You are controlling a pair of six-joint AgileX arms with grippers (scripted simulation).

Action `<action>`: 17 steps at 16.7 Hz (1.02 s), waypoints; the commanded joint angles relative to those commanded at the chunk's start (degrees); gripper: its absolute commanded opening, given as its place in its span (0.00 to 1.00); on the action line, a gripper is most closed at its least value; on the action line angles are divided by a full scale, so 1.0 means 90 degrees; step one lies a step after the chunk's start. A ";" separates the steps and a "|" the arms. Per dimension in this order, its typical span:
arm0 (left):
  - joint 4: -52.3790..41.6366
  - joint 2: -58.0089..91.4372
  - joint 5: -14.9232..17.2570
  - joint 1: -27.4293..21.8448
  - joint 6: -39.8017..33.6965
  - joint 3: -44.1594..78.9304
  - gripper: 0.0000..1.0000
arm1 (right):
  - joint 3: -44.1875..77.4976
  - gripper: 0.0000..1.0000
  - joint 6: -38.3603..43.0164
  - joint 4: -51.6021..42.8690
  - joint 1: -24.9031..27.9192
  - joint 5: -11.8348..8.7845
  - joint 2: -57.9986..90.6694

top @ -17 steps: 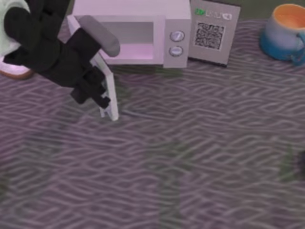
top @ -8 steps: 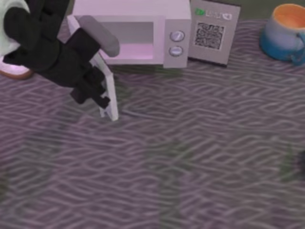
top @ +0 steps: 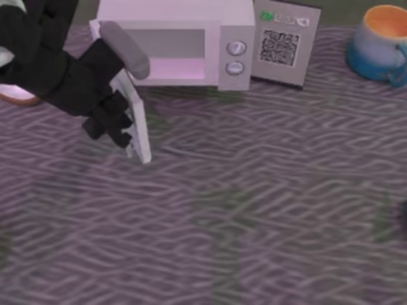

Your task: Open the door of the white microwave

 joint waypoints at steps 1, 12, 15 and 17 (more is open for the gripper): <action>-0.0068 -0.0007 0.0079 0.0082 0.0181 -0.0001 0.00 | 0.0000 1.00 0.0000 0.0000 0.0000 0.0000 0.0000; -0.0240 -0.0038 0.0303 0.0293 0.0675 -0.0004 0.00 | 0.0000 1.00 0.0000 0.0000 0.0000 0.0000 0.0000; -0.0240 -0.0038 0.0303 0.0293 0.0675 -0.0004 0.00 | 0.0000 1.00 0.0000 0.0000 0.0000 0.0000 0.0000; -0.0240 -0.0038 0.0303 0.0293 0.0675 -0.0004 0.00 | 0.0000 1.00 0.0000 0.0000 0.0000 0.0000 0.0000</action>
